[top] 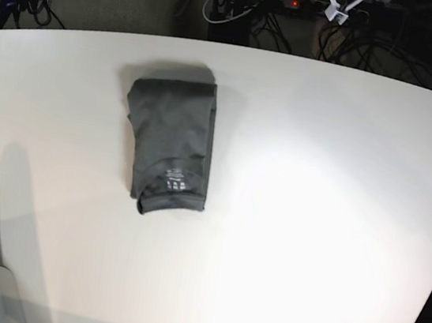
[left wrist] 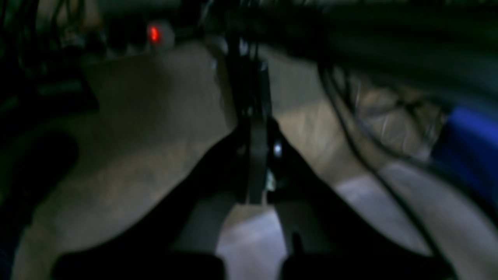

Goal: Layout the t-shirt on the table in an organized manner, then fold the t-shirt properly

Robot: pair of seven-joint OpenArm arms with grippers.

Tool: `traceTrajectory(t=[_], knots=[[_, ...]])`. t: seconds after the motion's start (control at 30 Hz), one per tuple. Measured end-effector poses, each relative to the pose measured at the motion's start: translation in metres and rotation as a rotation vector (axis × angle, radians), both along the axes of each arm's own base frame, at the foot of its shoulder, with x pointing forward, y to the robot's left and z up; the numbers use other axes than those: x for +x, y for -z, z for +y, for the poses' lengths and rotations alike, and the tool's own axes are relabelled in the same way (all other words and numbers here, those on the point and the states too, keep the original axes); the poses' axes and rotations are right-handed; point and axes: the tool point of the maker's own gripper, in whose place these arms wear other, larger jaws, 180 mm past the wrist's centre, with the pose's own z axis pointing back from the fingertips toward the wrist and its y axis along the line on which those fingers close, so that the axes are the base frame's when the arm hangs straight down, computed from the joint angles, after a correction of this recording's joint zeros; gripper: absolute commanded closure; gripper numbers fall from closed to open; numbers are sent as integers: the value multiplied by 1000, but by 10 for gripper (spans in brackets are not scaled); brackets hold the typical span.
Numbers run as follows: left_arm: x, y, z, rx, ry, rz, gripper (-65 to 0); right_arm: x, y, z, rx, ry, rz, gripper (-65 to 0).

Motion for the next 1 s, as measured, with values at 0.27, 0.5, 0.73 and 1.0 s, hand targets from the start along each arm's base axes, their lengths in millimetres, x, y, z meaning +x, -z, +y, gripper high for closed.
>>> traceTrajectory(t=[0.27, 0.5, 0.73, 1.0], knots=[[30, 5, 4, 46, -49, -53, 0, 19, 4, -5, -39, -6, -26, 0], [13, 22, 2, 85, -90, 98, 0, 20, 21, -35, -251, 11, 26, 0], [42, 31, 8, 202, -159, -29, -1, 31, 26, -50, -339, 25, 34, 0], [31, 36, -9, 248, -15, -19, -1, 22, 30, -56, -485, 25, 77, -1]])
